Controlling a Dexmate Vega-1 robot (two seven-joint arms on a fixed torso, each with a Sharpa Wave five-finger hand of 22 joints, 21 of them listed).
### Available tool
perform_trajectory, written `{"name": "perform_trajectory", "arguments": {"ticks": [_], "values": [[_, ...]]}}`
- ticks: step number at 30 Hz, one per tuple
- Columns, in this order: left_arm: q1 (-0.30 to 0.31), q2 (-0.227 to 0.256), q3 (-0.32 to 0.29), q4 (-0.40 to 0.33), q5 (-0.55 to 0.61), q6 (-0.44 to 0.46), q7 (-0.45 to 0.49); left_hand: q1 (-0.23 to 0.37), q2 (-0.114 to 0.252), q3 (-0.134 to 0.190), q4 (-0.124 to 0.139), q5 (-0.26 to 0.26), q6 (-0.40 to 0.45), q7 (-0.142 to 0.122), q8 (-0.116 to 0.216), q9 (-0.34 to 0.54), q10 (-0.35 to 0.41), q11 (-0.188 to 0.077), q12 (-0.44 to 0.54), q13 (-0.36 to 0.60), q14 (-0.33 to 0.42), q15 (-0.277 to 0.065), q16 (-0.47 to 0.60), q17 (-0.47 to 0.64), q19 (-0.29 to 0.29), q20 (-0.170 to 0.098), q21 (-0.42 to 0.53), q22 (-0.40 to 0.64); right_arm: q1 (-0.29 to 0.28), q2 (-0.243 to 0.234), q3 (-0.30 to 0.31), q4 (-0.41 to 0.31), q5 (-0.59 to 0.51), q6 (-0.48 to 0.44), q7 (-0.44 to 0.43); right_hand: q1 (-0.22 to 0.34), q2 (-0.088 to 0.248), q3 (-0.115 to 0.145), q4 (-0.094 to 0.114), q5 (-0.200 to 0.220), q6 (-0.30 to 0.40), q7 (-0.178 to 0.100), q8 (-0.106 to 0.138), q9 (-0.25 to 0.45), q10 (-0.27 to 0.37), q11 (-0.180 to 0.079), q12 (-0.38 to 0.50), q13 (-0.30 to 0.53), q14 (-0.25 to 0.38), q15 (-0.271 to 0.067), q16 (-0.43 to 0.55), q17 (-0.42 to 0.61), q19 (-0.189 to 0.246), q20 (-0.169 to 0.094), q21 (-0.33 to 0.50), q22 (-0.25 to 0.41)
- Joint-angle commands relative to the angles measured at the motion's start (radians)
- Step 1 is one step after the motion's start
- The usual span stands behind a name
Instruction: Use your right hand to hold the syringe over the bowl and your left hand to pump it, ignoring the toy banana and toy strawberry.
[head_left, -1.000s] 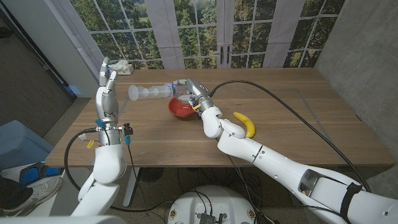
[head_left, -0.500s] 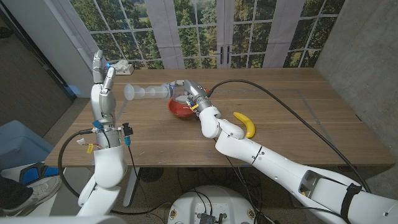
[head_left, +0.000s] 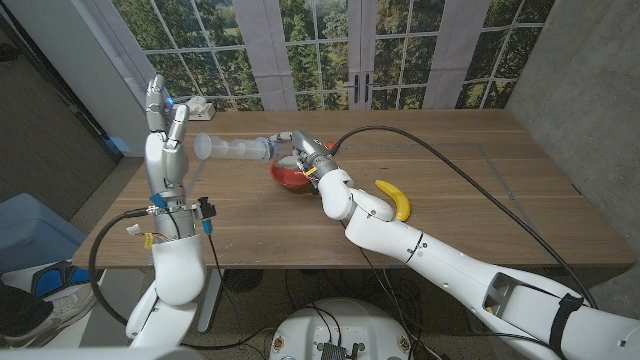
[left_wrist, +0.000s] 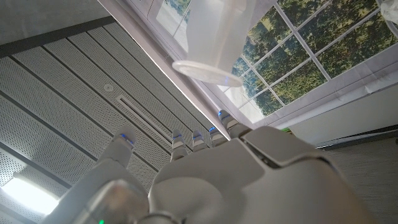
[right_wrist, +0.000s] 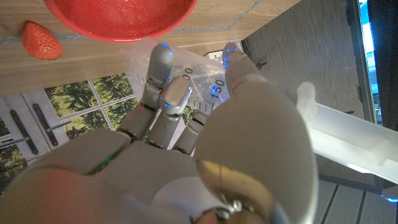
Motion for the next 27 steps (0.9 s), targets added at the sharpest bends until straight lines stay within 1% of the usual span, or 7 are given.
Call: {"name": "perform_trajectory", "arguments": {"ticks": [1, 4, 8, 11, 21, 24, 27], "values": [[0.058, -0.042, 0.022, -0.138, 0.111, 0.204, 0.055, 0.007, 0.007, 0.002, -0.007, -0.002, 0.000, -0.010, 0.000, 0.003, 0.007, -0.006, 0.003, 0.001, 0.002, -0.076, -0.002, -0.001, 0.004, -0.031, -0.007, 0.002, 0.022, -0.009, -0.026, 0.007, 0.019, 0.003, 0.041, 0.033, 0.034, -0.005, -0.001, -0.003, 0.327, 0.306, -0.003, 0.001, 0.391, 0.162, 0.000, 0.005, 0.011, -0.033, 0.005, 0.002, 0.001, -0.082, 0.003, 0.004], [0.063, -0.040, 0.033, -0.164, 0.161, 0.258, 0.080, 0.011, 0.006, 0.002, -0.014, -0.003, 0.000, -0.010, 0.000, 0.003, 0.006, -0.006, 0.001, 0.001, 0.001, -0.076, -0.003, -0.001, 0.003, -0.030, -0.008, 0.002, 0.027, -0.012, -0.037, 0.024, 0.008, 0.019, 0.032, 0.032, 0.034, -0.005, 0.000, -0.003, 0.328, 0.305, -0.004, 0.001, 0.392, 0.162, 0.000, 0.006, 0.011, -0.033, 0.005, 0.002, 0.000, -0.082, 0.003, 0.004], [0.080, -0.057, 0.070, -0.243, 0.251, 0.440, 0.078, 0.020, 0.005, 0.003, -0.033, -0.005, 0.005, -0.016, 0.000, 0.003, 0.013, -0.007, 0.001, 0.001, 0.010, -0.069, 0.001, -0.001, 0.006, -0.025, -0.008, 0.001, 0.027, -0.012, -0.033, 0.031, 0.016, 0.032, 0.034, 0.033, 0.033, -0.006, -0.001, -0.003, 0.331, 0.305, -0.004, 0.001, 0.392, 0.163, -0.001, 0.007, 0.010, -0.033, 0.005, 0.002, 0.001, -0.082, 0.003, 0.002], [0.081, -0.047, 0.091, -0.275, 0.271, 0.529, 0.069, 0.022, 0.002, 0.001, -0.040, -0.007, 0.004, -0.022, -0.001, 0.003, 0.008, -0.006, -0.002, 0.001, 0.011, -0.066, 0.000, -0.001, 0.004, -0.016, -0.010, 0.001, 0.026, -0.013, -0.031, 0.028, 0.019, 0.034, 0.036, 0.033, 0.033, -0.007, 0.000, -0.003, 0.331, 0.304, -0.005, 0.001, 0.391, 0.161, -0.002, 0.009, 0.010, -0.033, 0.005, 0.002, -0.001, -0.081, 0.003, 0.003], [0.049, 0.020, 0.151, -0.291, 0.330, 0.673, 0.130, 0.024, -0.001, -0.001, -0.050, -0.008, 0.001, -0.024, -0.003, 0.003, -0.002, -0.005, -0.006, 0.001, 0.003, -0.066, -0.003, -0.001, 0.000, -0.014, -0.012, 0.002, 0.028, -0.018, -0.031, 0.021, 0.009, 0.029, 0.035, 0.035, 0.033, -0.009, 0.000, -0.003, 0.333, 0.305, -0.009, 0.002, 0.396, 0.160, -0.005, 0.009, 0.008, -0.032, 0.004, 0.002, -0.002, -0.081, 0.003, 0.001], [0.041, 0.033, 0.180, -0.299, 0.388, 0.735, 0.160, 0.024, -0.002, -0.002, -0.053, -0.009, 0.000, -0.025, -0.004, 0.003, -0.007, -0.007, -0.007, 0.001, -0.001, -0.068, -0.005, -0.001, -0.002, -0.014, -0.013, 0.002, 0.026, -0.021, -0.029, 0.017, 0.010, 0.029, 0.035, 0.035, 0.034, -0.009, 0.000, -0.003, 0.334, 0.305, -0.009, 0.002, 0.396, 0.161, -0.005, 0.011, 0.008, -0.032, 0.004, 0.002, -0.002, -0.081, 0.003, 0.001], [0.041, 0.054, 0.191, -0.316, 0.385, 0.781, 0.143, 0.025, -0.002, -0.003, -0.058, -0.009, -0.003, -0.024, -0.005, 0.003, -0.017, -0.007, -0.010, 0.001, -0.007, -0.068, -0.006, -0.001, -0.007, -0.016, -0.014, 0.002, 0.024, -0.024, -0.026, 0.013, 0.012, 0.031, 0.037, 0.035, 0.034, -0.009, 0.000, -0.003, 0.335, 0.307, -0.010, 0.002, 0.397, 0.162, -0.005, 0.012, 0.008, -0.032, 0.004, 0.002, 0.000, -0.081, 0.003, -0.001]]}}
